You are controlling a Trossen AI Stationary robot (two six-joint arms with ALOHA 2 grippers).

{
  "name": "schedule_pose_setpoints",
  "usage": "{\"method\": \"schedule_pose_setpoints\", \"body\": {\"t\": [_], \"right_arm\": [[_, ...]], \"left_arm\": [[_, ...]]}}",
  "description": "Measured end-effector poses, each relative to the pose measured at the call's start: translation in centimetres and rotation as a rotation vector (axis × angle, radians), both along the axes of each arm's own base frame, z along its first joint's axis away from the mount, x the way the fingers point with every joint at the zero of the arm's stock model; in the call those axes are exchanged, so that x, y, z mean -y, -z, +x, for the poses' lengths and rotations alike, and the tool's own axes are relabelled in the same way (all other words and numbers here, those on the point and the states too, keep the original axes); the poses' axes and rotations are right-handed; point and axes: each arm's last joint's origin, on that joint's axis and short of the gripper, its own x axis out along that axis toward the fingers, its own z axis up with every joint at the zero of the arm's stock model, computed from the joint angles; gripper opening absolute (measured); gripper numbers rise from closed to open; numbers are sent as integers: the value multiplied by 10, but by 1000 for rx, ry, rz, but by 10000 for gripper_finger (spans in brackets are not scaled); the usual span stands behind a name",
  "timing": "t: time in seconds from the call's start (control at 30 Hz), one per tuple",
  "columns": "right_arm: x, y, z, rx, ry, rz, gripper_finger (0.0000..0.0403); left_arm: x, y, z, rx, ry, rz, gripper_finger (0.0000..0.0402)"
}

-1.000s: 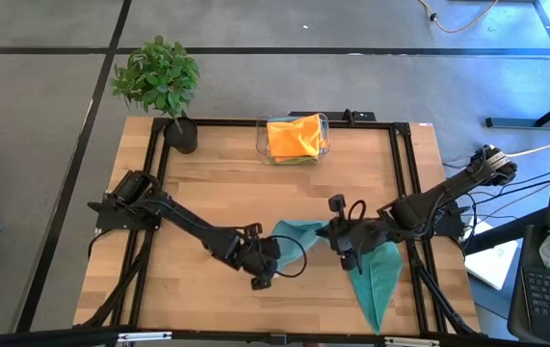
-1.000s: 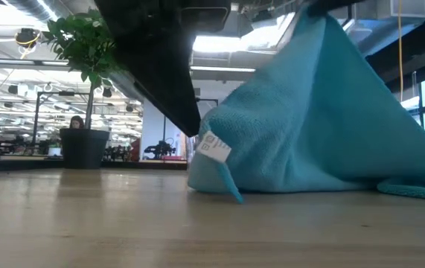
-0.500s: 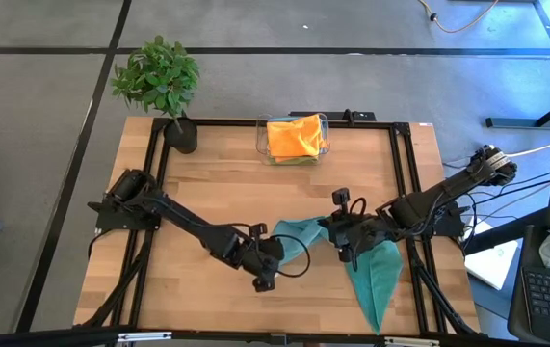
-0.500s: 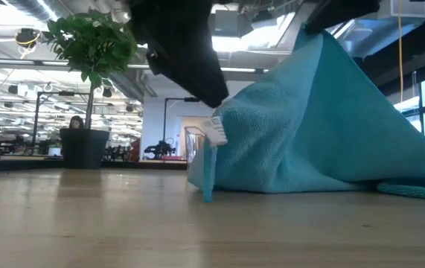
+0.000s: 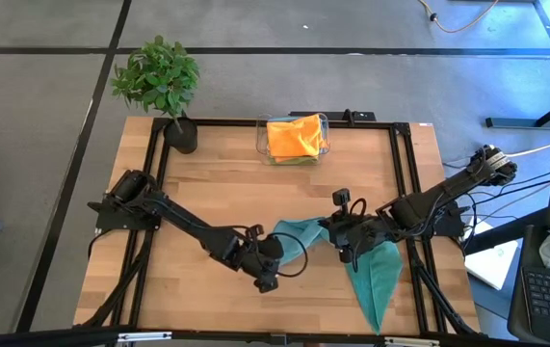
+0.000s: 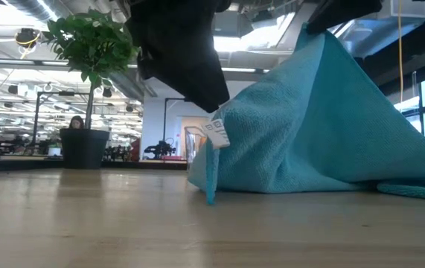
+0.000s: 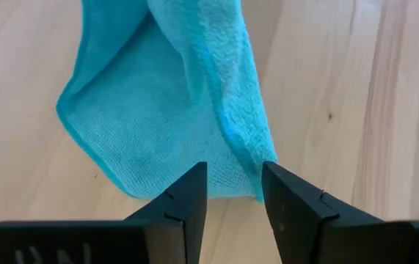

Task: Fold microfiber towels
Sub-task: Fold the top blue microfiber towel

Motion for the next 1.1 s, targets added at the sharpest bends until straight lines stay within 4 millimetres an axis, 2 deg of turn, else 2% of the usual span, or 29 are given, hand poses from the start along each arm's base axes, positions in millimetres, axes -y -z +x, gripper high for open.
{"method": "schedule_pose_setpoints", "body": {"t": [0.53,0.73,0.87,1.1], "right_arm": [[2,1,-1,-5,18,-32,10],[2,2,-2,-12,37,-31,10],[2,2,-2,-13,37,-31,10],[3,2,-3,-15,31,-56,10]], "left_arm": [[5,-2,2,54,-39,-59,124],[11,23,6,-2,-69,-76,124],[4,36,12,-52,-68,-90,124],[-18,36,18,-72,-99,-59,124]]}}
